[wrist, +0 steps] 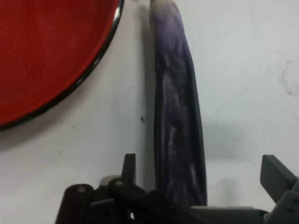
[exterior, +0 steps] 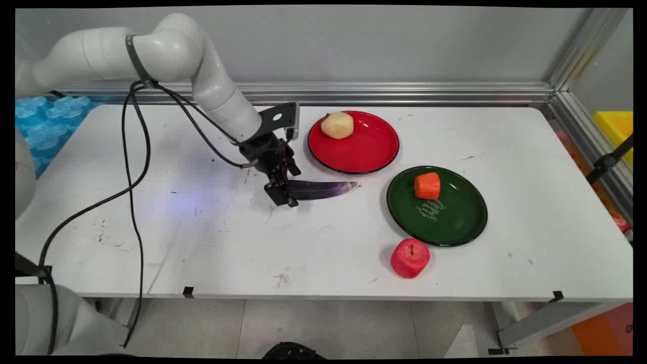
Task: Pick up the mandarin from the green plate
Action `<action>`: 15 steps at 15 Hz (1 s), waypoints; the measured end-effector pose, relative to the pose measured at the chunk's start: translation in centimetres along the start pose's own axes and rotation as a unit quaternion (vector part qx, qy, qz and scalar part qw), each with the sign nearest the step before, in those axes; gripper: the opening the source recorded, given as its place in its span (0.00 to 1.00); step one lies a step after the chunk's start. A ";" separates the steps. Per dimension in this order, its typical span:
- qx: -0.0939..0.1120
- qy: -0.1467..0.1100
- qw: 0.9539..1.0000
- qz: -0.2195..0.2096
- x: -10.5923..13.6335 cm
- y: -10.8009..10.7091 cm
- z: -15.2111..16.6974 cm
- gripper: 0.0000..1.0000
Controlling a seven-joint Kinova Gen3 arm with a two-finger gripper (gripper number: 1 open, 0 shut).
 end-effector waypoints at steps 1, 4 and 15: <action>-0.002 -0.002 1.000 -0.002 -0.1 0.2 -0.3 1.00; -0.006 -0.007 1.000 -0.008 0.0 0.8 -1.3 1.00; 0.024 0.020 0.999 0.007 9.7 0.8 -4.6 1.00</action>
